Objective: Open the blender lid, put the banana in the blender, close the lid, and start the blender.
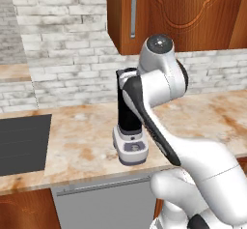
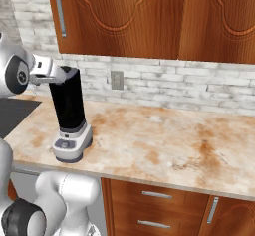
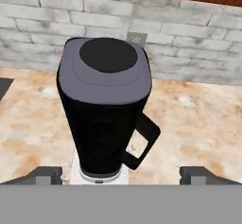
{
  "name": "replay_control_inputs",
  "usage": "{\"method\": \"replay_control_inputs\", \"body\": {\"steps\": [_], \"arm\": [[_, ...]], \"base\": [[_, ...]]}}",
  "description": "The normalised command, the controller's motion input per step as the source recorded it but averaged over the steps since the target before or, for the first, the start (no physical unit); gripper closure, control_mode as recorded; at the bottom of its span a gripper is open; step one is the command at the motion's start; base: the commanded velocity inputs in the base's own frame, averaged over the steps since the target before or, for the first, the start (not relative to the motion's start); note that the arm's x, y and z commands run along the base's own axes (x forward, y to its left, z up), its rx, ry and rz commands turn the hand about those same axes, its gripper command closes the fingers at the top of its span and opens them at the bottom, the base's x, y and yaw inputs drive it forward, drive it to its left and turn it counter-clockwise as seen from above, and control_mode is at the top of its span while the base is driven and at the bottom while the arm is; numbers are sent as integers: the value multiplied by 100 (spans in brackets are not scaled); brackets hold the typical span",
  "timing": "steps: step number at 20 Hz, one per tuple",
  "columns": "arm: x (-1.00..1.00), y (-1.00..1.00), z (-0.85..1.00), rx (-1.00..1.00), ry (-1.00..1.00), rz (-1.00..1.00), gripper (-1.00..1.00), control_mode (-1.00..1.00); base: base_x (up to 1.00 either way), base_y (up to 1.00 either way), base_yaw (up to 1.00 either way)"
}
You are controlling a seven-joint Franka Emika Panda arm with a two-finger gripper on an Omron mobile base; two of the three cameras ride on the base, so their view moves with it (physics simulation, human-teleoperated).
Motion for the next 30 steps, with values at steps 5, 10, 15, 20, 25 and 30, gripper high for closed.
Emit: {"method": "replay_control_inputs", "body": {"steps": [5, 10, 15, 20, 25, 30], "arm": [[-93, 4, -100, -6, 0, -56, -100, -100], [-22, 31, -100, -7, 7, -38, -100, -100], [9, 47, -88, 0, -11, -31, -100, -100], [13, 19, -43, 0, -19, -14, -100, -100], [0, -4, -4, 0, -26, -14, -100, -100], [0, -24, -9, 0, -15, -18, -100, -100]], "base": [[0, 0, 0], [0, 0, 0], [0, 0, 0], [0, 0, 0], [0, 0, 0], [0, 0, 0]]}}
